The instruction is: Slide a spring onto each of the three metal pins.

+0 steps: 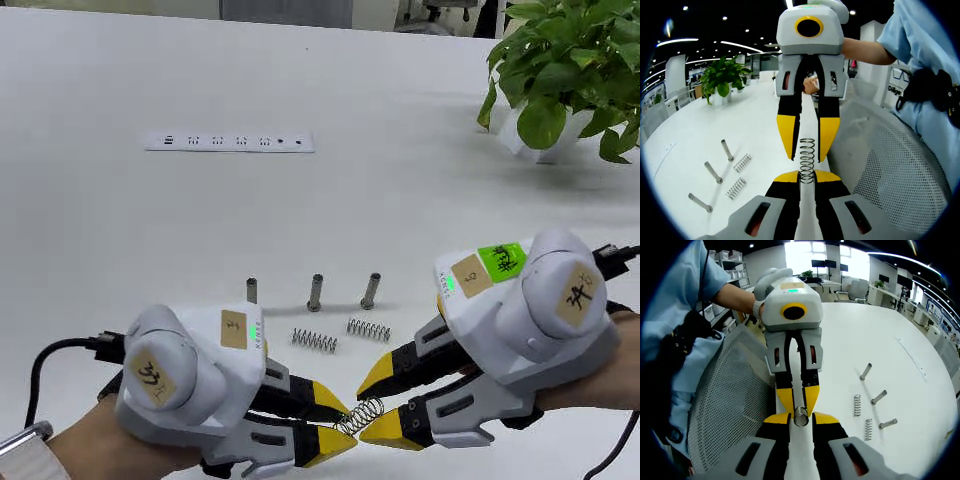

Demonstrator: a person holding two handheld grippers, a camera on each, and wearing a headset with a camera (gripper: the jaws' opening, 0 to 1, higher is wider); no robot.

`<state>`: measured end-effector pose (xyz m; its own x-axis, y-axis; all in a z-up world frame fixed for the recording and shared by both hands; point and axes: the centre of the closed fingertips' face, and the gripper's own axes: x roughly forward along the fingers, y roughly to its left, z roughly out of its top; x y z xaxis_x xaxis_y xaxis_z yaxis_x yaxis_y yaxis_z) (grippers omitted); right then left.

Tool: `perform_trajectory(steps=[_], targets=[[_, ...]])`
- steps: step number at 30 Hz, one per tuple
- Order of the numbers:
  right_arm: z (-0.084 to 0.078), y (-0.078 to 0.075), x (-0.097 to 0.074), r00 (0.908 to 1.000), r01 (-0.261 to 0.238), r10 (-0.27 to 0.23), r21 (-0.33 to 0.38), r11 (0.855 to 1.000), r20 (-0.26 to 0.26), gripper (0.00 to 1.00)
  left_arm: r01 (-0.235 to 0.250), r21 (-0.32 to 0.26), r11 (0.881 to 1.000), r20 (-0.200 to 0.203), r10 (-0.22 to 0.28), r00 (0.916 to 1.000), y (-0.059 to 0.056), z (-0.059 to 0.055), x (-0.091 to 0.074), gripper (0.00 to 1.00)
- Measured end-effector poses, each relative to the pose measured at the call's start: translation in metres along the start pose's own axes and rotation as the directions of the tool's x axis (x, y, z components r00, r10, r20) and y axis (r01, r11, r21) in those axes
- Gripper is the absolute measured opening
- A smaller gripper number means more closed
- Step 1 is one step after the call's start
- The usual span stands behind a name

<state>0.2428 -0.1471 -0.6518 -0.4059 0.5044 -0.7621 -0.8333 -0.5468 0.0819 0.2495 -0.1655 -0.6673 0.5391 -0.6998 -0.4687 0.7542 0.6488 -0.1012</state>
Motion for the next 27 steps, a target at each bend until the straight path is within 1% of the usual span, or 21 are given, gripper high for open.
perform_trajectory(steps=[5,10,16,19,20,22,24,27], targets=[[-0.0002,0.0015,0.0026,0.9995,-0.028,0.027,-0.009,1.000,-0.017,0.14,-0.001,0.000,1.000,0.014,0.001,0.9999,-0.0002,0.0035,0.0017,0.09],[-0.0031,0.0029,0.0032,0.9983,-0.045,0.045,-0.018,0.999,-0.037,0.13,-0.005,0.006,1.000,0.017,0.005,0.9998,0.0006,0.0046,0.0021,0.09],[-0.0035,0.0045,0.0029,0.9975,-0.053,0.052,-0.016,0.998,-0.047,0.12,-0.003,0.005,1.000,0.016,0.003,0.9999,-0.0005,0.0049,0.0026,0.09],[-0.0045,0.0048,0.0040,0.9965,-0.056,0.055,-0.012,0.998,-0.062,0.12,-0.005,0.005,1.000,0.008,0.005,1.0000,-0.0012,0.0040,0.0031,0.09],[-0.0045,0.0061,0.0045,0.9955,-0.064,0.063,-0.005,0.998,-0.070,0.12,0.001,-0.001,1.000,0.007,-0.001,1.0000,-0.0024,0.0036,0.0033,0.09],[-0.0041,0.0048,0.0054,0.9957,-0.056,0.054,-0.025,0.998,-0.076,0.12,-0.010,0.000,1.000,0.004,0.010,0.9999,-0.0008,0.0029,0.0029,0.10],[-0.0031,0.0046,0.0061,0.9953,-0.060,0.058,-0.025,0.998,-0.078,0.12,-0.010,-0.011,1.000,0.003,0.010,1.0000,-0.0001,0.0019,0.0020,0.10],[-0.0004,0.0024,0.0068,0.9954,-0.059,0.056,-0.033,0.998,-0.078,0.12,-0.026,-0.018,0.999,0.009,0.026,0.9996,0.0032,0.0016,-0.0010,0.10]])
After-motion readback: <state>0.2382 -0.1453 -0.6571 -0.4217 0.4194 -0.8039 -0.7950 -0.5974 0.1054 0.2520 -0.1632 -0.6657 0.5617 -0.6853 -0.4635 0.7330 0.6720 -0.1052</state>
